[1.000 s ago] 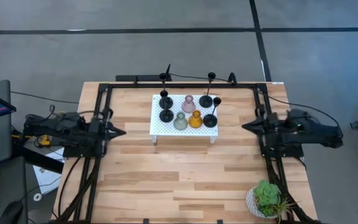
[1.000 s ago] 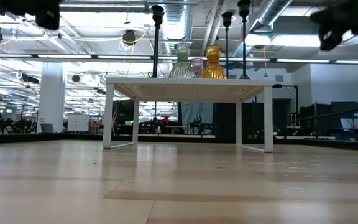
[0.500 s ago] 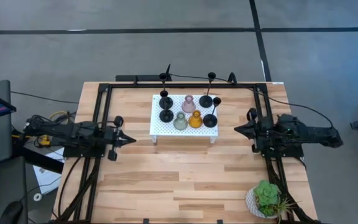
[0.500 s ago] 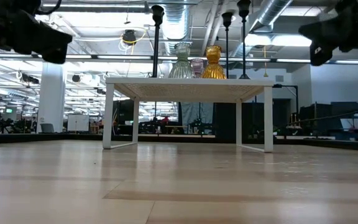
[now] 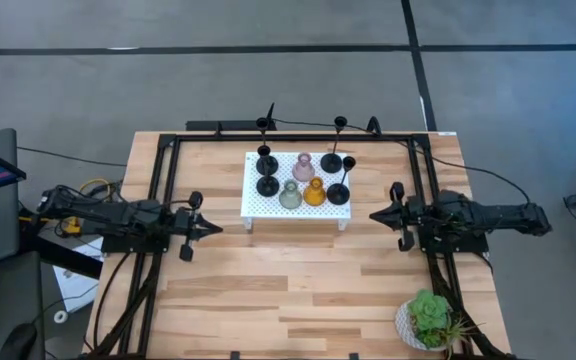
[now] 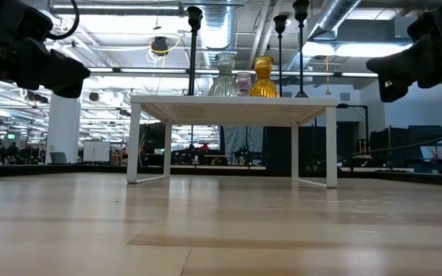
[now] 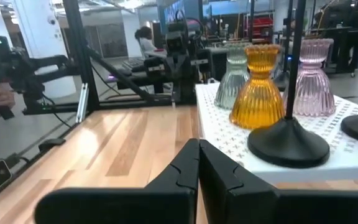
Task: Pick & Place candle stick holders
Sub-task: Return to Home Position
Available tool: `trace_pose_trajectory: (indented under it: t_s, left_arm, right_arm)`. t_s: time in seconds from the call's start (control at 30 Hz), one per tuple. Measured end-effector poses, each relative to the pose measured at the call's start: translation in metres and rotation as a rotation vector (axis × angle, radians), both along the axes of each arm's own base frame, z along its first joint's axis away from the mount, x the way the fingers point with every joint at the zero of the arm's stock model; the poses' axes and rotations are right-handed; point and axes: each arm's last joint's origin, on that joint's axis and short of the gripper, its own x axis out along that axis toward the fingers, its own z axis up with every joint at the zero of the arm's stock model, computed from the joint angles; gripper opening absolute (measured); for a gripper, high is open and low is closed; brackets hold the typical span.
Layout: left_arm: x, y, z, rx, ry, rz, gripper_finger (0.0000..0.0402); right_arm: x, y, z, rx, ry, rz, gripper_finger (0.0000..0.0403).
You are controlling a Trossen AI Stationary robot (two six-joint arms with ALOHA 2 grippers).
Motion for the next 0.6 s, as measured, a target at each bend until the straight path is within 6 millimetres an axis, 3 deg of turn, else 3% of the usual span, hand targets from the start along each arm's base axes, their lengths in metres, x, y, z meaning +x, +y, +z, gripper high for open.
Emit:
trace_pose_trajectory:
  t_s: [0.6]
  left_arm:
    - [0.0001, 0.0, 0.0002, -0.044, 0.002, 0.0, 0.0007]
  right_arm:
    - [0.0001, 0.0, -0.0003, 0.139, 0.006, 0.0, 0.0]
